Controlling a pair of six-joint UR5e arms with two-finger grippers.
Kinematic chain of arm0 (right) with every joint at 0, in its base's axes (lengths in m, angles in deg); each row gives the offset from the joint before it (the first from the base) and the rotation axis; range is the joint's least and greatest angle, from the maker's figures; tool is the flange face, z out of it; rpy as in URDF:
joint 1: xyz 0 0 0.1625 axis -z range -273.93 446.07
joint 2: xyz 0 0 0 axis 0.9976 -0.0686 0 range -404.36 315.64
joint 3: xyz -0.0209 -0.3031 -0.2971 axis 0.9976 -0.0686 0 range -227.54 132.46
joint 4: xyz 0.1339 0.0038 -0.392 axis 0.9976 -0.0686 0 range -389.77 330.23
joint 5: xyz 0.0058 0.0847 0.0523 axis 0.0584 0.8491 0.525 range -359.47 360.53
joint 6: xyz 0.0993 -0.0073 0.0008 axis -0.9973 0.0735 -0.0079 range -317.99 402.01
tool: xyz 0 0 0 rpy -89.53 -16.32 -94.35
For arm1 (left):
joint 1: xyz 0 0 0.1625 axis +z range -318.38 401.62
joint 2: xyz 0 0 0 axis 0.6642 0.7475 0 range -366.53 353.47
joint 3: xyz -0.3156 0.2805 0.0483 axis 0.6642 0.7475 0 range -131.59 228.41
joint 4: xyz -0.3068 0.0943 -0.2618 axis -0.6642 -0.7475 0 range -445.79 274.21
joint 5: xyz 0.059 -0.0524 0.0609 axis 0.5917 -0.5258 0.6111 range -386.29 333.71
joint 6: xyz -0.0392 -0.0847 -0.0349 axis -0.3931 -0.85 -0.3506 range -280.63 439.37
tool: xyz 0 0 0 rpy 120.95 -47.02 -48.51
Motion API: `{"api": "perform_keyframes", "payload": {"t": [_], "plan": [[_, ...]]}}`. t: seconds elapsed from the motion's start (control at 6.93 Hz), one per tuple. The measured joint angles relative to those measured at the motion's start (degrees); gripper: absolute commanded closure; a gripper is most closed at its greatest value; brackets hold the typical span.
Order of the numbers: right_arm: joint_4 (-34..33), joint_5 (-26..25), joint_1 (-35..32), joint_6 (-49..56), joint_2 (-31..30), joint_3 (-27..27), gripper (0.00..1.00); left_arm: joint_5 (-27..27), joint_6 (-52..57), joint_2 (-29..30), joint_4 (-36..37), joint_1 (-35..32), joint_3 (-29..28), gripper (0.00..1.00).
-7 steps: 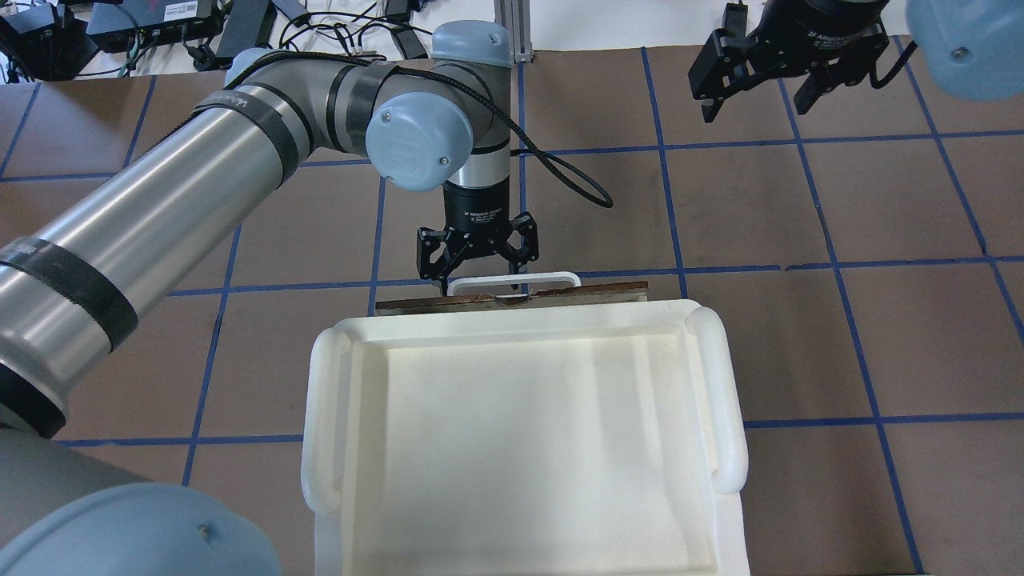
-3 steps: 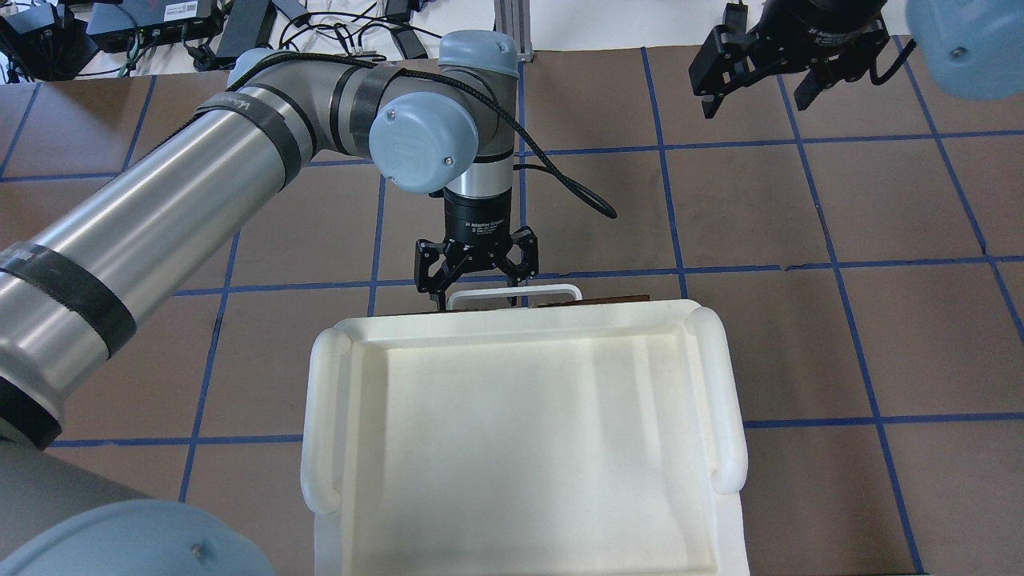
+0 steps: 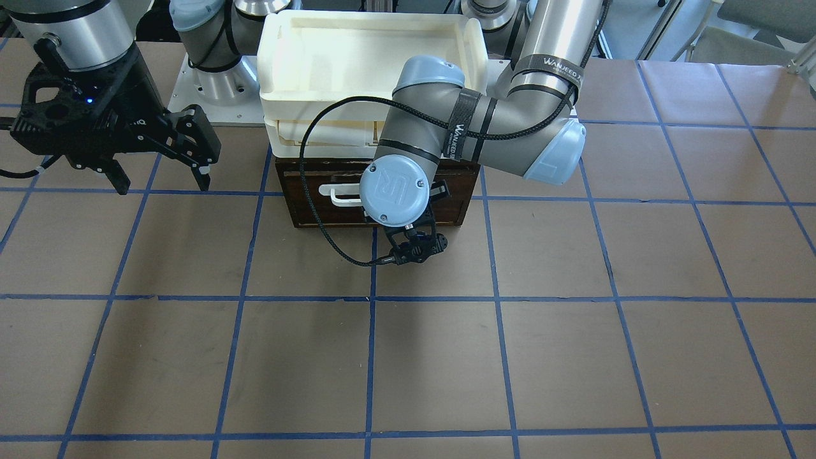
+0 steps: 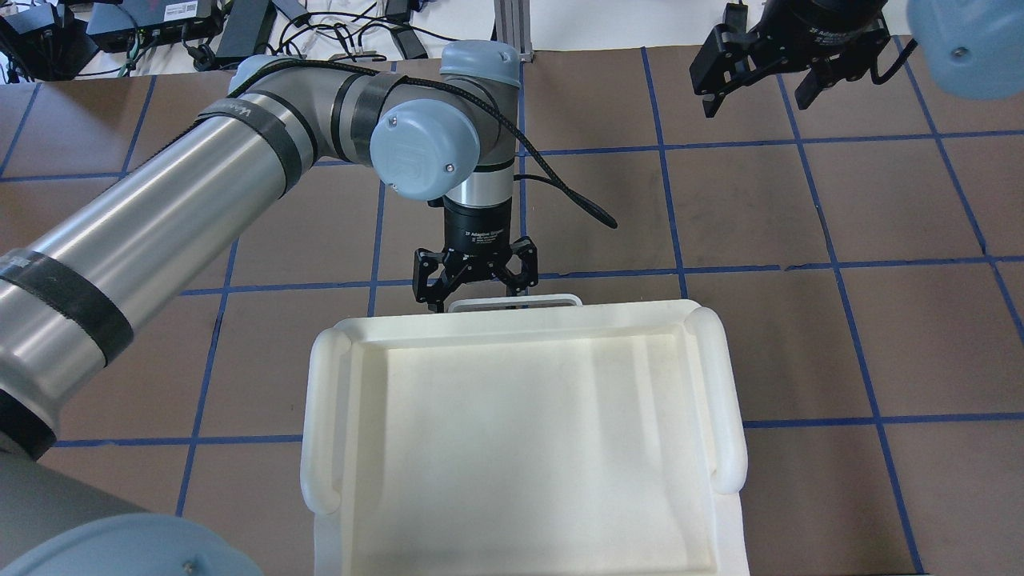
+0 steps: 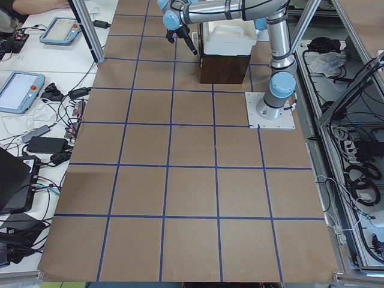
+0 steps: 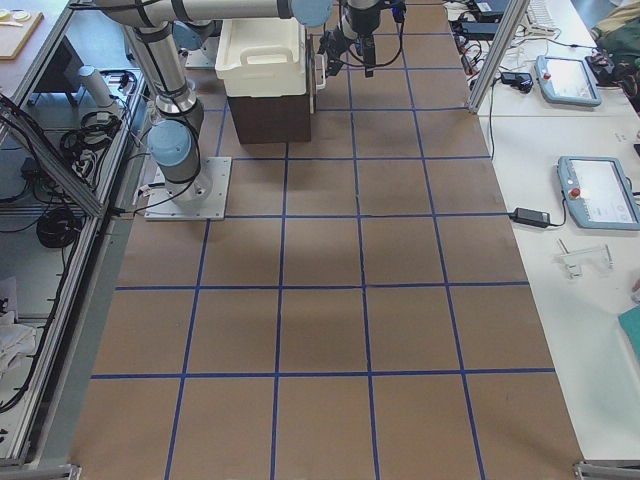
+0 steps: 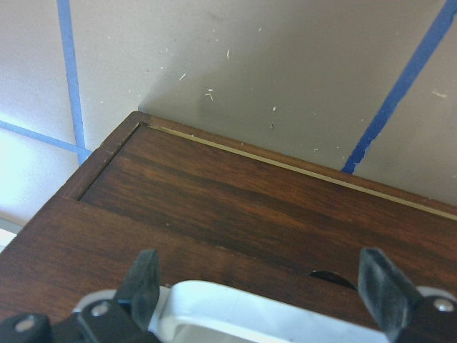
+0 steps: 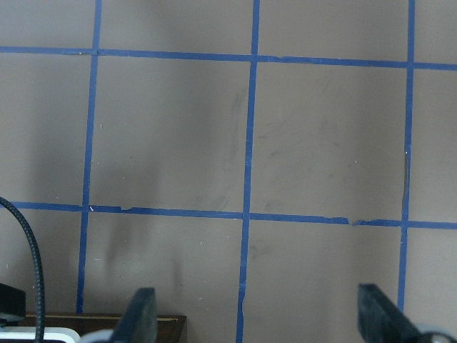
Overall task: Put scissors in drawer and close it
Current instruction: 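Hold the left gripper against the closed drawer front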
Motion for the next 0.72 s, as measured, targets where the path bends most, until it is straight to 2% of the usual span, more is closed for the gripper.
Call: {"api": "perform_keyframes", "payload": {"t": [0.72], "plan": [[-0.01, 0.08, 0.08, -0.06, 0.01, -0.02, 0.00, 0.11, -0.15, -0.22, -0.42, 0.07, 0.41, 0.00]]}}
